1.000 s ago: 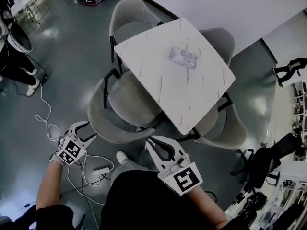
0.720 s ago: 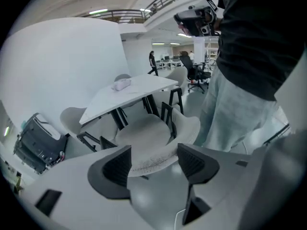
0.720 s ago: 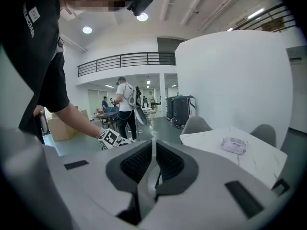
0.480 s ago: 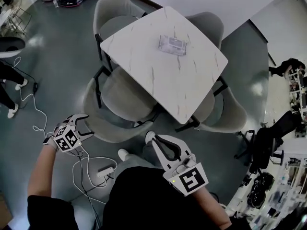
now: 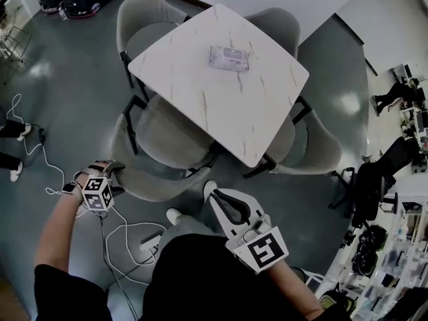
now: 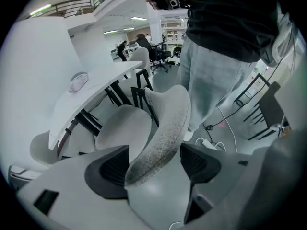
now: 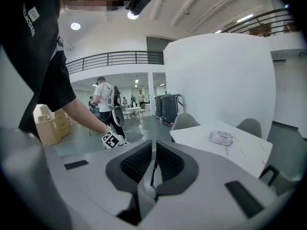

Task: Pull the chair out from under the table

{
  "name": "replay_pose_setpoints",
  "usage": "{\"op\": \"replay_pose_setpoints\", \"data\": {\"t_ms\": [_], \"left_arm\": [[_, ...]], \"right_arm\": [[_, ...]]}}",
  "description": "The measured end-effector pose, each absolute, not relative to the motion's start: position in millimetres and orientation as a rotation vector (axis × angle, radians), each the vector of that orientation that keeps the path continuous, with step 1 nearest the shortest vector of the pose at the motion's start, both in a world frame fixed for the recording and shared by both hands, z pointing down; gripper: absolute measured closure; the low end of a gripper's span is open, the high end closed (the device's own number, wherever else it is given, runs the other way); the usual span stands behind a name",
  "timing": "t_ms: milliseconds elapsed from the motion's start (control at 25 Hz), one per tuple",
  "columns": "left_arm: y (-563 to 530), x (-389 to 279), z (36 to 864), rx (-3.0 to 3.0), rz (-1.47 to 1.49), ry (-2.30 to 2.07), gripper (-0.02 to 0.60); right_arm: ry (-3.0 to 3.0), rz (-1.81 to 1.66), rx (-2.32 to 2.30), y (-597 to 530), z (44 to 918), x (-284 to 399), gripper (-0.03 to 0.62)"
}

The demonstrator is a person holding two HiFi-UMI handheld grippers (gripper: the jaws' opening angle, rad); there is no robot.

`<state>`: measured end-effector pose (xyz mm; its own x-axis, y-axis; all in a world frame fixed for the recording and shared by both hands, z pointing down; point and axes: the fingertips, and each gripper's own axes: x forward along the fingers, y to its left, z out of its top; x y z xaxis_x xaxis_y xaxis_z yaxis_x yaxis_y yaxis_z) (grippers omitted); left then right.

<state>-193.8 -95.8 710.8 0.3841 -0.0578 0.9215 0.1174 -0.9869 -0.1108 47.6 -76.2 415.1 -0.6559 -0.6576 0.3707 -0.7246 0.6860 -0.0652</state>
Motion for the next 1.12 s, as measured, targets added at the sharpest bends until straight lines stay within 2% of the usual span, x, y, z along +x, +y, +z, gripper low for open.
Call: {"op": "replay_pose_setpoints", "data": {"t_ms": [440,720,1120], "left_arm": [[-97,-178,755,-2.236,-1.745,-0.409,0.253],[-94,-179,758,-2.225,-1.747,-0.404,0.256],[-87,-182,760,-2.073,-1.810,-0.475,0.367]], "right_arm": [[-2.530,0.325,1.154,-75,423,57,0.577],[-2.531,0.357,1.160,-79,428,59,0.577],[-2.558,0.388,1.094,-80,434,49,0.579]]}}
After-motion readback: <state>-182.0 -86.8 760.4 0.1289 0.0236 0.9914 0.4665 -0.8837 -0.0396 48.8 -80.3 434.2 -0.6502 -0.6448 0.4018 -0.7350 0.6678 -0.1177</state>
